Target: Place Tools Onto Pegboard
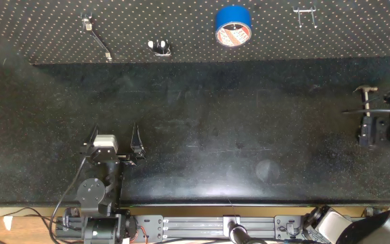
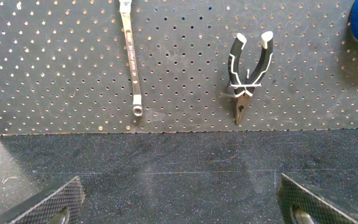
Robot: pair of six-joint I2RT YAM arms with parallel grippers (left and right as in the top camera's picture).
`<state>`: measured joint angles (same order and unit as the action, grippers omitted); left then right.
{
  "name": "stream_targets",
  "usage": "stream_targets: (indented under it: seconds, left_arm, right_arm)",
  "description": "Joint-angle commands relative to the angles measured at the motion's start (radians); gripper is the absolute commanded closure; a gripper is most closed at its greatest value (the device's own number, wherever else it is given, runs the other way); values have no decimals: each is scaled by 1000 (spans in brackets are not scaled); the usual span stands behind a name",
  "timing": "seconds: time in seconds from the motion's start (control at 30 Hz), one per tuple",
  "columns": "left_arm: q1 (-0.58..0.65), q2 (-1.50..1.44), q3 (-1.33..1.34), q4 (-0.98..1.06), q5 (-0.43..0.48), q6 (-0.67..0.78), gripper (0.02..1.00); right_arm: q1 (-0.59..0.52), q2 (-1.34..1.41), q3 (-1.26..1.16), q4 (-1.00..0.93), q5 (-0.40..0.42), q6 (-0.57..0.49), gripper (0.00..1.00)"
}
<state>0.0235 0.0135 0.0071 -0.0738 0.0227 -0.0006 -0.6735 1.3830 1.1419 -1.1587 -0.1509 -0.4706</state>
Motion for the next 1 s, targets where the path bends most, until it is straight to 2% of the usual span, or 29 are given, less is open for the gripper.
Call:
stream_targets:
  seconds: [0.03, 0.17, 0.37, 0.63, 1.0]
  left_arm:
    - [-2, -10, -2, -8, -3, 9, 23]
    - [-2, -10, -2, -8, -3, 9, 23]
    - [-2, -10, -2, -8, -3, 9, 23]
    - [-2, -10, -2, -8, -3, 9, 23]
    - [-2, -10, -2, -8, -3, 9, 23]
  right_arm:
    - [-25, 2, 2, 45, 14, -85, 1]
    - [-25, 6, 2, 108, 31, -87, 1]
    - [-25, 69, 2, 152, 31, -164, 1]
    - [-24, 257, 2, 192, 29, -190, 1]
    - [-24, 334, 2, 251, 47, -201, 1]
